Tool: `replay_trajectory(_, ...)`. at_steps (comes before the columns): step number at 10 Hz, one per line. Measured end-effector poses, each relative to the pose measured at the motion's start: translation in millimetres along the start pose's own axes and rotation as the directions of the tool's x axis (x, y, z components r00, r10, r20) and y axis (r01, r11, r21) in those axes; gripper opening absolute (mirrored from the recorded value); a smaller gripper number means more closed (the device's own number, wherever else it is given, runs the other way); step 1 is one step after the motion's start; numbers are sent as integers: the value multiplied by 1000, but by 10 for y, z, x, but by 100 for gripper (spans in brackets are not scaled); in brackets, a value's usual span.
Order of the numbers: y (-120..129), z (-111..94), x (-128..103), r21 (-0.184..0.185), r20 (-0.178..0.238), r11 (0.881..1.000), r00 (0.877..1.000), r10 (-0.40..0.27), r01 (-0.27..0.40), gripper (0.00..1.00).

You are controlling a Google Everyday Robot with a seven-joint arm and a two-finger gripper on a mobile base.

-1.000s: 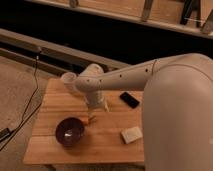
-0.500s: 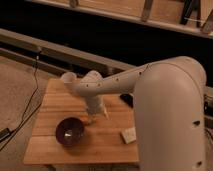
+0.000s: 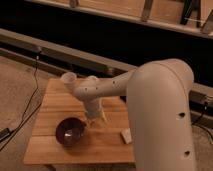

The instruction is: Place the pepper on the white sponge

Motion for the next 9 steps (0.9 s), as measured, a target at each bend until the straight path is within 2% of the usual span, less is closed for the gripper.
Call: replay_trajectory(9, 130, 222, -111, 2, -25, 999, 999, -39, 39, 65)
